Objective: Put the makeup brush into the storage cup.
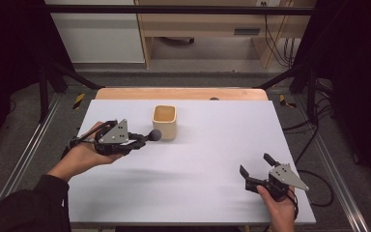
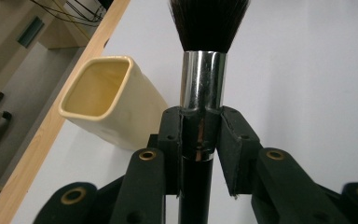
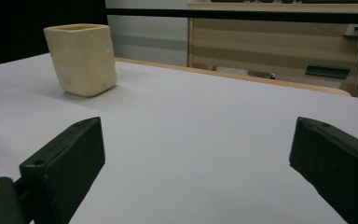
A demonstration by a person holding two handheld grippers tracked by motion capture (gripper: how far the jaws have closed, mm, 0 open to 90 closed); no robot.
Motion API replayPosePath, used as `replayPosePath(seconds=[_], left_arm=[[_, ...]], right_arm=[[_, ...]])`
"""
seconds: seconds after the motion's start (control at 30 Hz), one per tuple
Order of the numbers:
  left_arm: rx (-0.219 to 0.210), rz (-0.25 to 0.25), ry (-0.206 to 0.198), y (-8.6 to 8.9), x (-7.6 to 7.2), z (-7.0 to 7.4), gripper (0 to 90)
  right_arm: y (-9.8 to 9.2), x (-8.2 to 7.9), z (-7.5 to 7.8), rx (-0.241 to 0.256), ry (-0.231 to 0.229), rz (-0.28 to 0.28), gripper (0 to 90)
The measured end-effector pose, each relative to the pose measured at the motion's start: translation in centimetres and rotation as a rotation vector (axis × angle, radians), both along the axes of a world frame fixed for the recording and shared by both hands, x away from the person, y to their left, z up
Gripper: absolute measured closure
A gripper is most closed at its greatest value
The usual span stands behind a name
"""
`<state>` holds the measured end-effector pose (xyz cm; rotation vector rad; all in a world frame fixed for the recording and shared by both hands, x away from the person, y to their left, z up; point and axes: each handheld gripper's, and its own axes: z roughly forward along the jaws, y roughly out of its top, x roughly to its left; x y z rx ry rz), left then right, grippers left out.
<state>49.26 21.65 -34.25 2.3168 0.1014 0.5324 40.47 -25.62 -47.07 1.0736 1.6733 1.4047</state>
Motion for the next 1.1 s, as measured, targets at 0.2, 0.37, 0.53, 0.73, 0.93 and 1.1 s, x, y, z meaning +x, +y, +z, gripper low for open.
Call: replayPosePath(seconds=[0.2, 0.37, 0.53, 0.73, 0.93, 1.1], left_arm=[[-0.049, 0.033, -0.015, -1.1, 0.0, 0.5, 71.6], [-0.066, 0.058, -0.025, -1.5, 0.2, 0.6, 71.5], [-0.086, 0.084, -0.034, -1.7, 0.3, 0.8, 71.5], [-0.119, 0.126, -0.047, -1.9, 0.4, 1.0, 71.5], [-0.152, 0.153, -0.053, -2.0, 0.5, 1.2, 71.5], [-0.175, 0.172, -0.058, -2.1, 0.5, 1.5, 71.5]], right_arm=[[-0.1, 0.0, 0.0, 0.002, 0.0, -0.001, 3.6], [-0.1, 0.0, 0.0, 0.001, -0.002, 0.001, 3.6], [-0.1, 0.0, 0.0, 0.008, 0.003, -0.003, 3.6], [-0.1, 0.0, 0.1, 0.008, 0.002, -0.003, 3.6], [-0.1, 0.0, 0.0, 0.004, -0.002, -0.002, 3.6], [-0.1, 0.0, 0.0, 0.004, -0.002, -0.001, 3.6]])
